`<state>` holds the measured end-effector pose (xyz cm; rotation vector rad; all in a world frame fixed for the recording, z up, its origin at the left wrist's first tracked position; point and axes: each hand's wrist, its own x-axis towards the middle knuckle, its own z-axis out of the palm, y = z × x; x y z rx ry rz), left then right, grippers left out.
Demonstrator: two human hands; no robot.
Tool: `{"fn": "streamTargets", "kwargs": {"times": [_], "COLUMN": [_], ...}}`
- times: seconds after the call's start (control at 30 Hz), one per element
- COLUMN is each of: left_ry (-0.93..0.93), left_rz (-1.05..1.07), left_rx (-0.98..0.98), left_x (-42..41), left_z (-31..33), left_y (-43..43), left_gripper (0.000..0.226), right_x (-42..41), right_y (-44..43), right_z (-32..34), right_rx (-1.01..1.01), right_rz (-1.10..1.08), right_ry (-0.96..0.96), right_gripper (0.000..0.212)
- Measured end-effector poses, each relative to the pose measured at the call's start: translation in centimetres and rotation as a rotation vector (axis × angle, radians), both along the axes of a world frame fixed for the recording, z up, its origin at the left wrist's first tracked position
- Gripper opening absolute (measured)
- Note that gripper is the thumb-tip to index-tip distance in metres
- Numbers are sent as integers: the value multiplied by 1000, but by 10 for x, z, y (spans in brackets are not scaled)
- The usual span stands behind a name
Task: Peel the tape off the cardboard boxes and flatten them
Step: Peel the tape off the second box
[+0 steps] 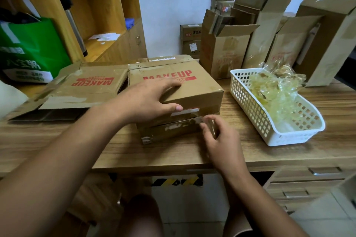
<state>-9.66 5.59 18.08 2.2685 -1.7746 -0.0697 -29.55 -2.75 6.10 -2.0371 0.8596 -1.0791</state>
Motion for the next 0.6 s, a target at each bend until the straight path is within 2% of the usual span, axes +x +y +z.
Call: {"fn": "streamTargets", "kwargs": {"times": [0.13, 0.4, 0.6], "left_ry": [15, -73, -119], "left_rz": [-18, 35, 70], "left_rx": [111, -20, -83], "left_x": [5, -13, -20], "left_z": [2, -13, -19], "left_y": [11, 2, -4], "left_gripper": [78, 69, 67], "right_x": [-4, -5, -1], "right_y": [-18, -16, 17], "right_z": [3, -1, 1], "right_rx": [44, 67, 40], "right_rz": [-17, -5, 33], "right_ry": [-31, -39, -52], "right_gripper": [13, 14, 14]}}
